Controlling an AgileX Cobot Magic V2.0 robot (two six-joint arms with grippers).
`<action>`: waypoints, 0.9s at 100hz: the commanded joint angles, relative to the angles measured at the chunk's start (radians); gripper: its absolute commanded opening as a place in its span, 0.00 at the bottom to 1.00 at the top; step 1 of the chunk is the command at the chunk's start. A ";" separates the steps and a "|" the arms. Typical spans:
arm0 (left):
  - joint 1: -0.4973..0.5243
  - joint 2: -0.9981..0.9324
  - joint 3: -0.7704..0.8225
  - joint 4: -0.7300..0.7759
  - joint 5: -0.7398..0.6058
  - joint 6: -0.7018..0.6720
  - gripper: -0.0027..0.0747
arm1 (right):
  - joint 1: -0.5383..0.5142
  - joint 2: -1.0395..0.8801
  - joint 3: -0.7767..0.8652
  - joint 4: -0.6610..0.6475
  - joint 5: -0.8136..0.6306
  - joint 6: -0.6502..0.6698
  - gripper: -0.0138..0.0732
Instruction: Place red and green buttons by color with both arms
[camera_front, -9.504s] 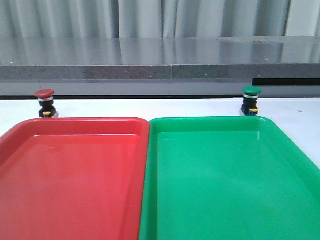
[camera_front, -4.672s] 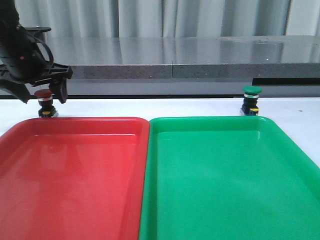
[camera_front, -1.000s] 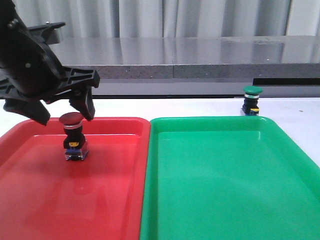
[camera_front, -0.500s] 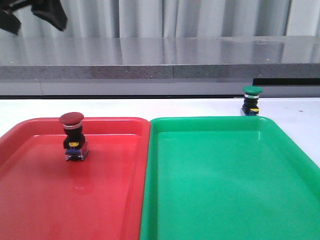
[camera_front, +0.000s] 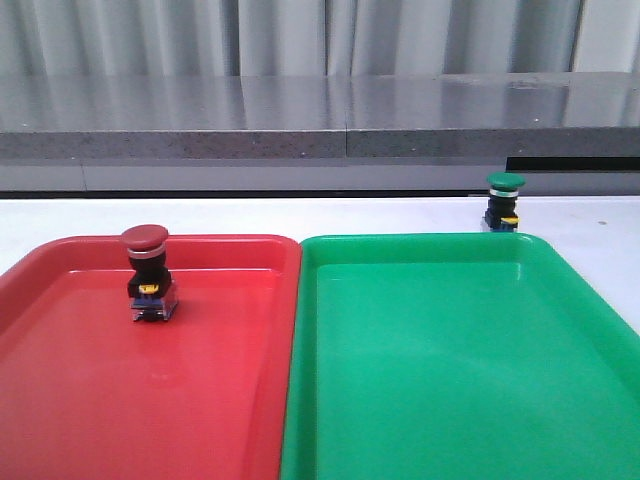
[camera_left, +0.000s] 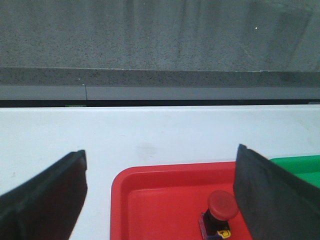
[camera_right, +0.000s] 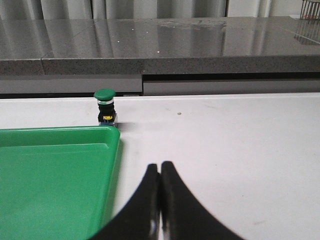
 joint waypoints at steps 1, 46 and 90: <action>0.002 -0.108 0.052 -0.008 -0.107 -0.006 0.77 | -0.006 -0.015 -0.016 -0.001 -0.080 -0.005 0.08; 0.002 -0.336 0.216 -0.001 -0.112 -0.006 0.60 | -0.006 -0.015 -0.016 -0.001 -0.080 -0.005 0.08; 0.002 -0.336 0.217 0.002 -0.163 -0.004 0.01 | -0.006 -0.015 -0.016 -0.001 -0.080 -0.005 0.08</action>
